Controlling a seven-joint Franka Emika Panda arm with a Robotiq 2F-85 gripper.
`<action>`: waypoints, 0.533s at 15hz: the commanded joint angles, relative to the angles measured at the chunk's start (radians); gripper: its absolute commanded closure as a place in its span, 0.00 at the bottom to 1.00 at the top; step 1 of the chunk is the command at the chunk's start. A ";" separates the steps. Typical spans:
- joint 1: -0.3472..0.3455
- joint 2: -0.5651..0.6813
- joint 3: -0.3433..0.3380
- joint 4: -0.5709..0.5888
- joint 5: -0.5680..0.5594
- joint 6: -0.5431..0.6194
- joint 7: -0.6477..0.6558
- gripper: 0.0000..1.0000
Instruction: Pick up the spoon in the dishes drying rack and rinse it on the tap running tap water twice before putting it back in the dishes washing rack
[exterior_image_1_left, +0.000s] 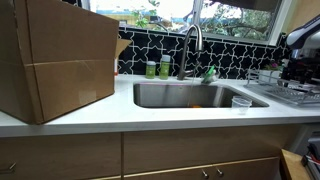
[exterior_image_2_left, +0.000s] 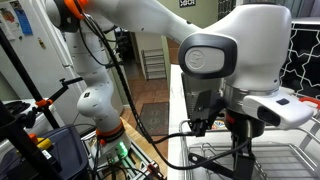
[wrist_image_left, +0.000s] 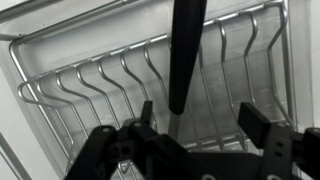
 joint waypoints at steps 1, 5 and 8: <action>-0.016 0.055 -0.001 0.010 -0.013 0.006 0.007 0.00; -0.003 0.064 0.006 -0.004 -0.072 0.010 0.041 0.20; 0.000 0.065 0.008 -0.002 -0.123 0.016 0.054 0.42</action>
